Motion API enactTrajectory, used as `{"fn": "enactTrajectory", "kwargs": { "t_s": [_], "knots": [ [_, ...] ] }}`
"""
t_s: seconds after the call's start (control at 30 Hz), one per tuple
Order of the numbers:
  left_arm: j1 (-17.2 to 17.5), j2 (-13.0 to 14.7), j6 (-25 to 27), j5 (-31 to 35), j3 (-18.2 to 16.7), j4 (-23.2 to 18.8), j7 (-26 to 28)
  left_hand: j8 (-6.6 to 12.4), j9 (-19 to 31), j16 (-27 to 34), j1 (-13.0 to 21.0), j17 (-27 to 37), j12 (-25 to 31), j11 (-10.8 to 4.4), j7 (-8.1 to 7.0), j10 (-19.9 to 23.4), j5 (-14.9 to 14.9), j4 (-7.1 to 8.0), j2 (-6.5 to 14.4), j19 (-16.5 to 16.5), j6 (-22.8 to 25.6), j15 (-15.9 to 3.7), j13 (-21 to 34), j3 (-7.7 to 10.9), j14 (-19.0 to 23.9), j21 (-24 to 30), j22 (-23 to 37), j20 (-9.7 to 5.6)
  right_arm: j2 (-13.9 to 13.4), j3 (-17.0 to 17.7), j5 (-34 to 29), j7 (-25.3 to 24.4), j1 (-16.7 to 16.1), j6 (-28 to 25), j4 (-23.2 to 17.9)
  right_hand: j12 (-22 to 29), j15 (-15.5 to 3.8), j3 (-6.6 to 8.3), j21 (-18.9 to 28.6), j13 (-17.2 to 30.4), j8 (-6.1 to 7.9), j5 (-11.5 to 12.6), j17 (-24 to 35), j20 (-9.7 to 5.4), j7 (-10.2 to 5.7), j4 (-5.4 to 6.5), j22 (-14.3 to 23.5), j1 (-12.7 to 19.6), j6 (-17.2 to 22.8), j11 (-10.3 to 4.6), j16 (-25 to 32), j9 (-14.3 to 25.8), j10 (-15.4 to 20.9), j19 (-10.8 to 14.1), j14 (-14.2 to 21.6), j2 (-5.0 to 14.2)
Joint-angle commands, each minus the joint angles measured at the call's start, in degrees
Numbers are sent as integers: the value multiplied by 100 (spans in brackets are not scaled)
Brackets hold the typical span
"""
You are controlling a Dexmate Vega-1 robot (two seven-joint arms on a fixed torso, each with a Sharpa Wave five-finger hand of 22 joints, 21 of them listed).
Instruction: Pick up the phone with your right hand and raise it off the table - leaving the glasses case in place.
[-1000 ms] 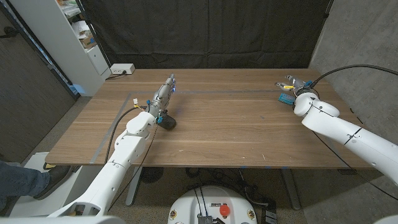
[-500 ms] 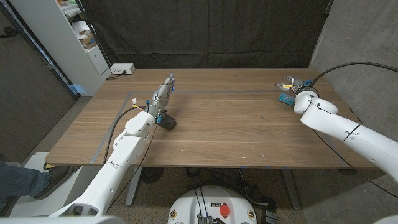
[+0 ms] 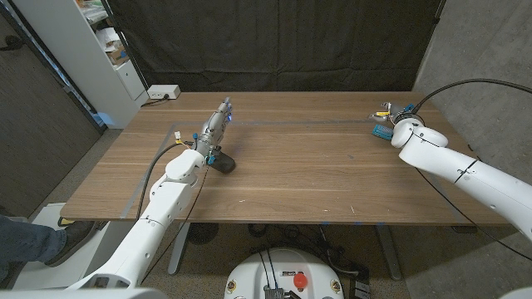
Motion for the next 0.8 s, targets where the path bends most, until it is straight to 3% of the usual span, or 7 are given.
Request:
{"fn": "enactTrajectory", "kwargs": {
  "t_s": [0.03, 0.8],
  "knots": [
    [52, 21, 23, -14, -31, -59, 27, 29, 31, 12, 9, 21, 19, -28, -6, 3, -12, -34, 35, -3, 41, -27, 26, 19, -22, -9, 25, 46, 27, -166, -27, 191, 196, -172, 113, -18, 29, 21, 23, 18, -14, 20, 2, 108, -21, -22, 14, 105, -26, -38, 15, 18, -22, 28, -1, -27],
    [86, 18, 101, 24, 9, -184, 109, 33, 32, 8, 9, 23, 23, 1, 7, 14, -24, -43, 48, -11, 59, 6, 27, 10, -44, -12, 27, 69, 1, -461, -15, 576, 510, -376, 313, -25, 199, 53, 13, 22, -25, 91, 6, 316, -91, -45, 12, 462, -143, -75, 18, 20, -134, 132, -44, -273]
  ]
}}
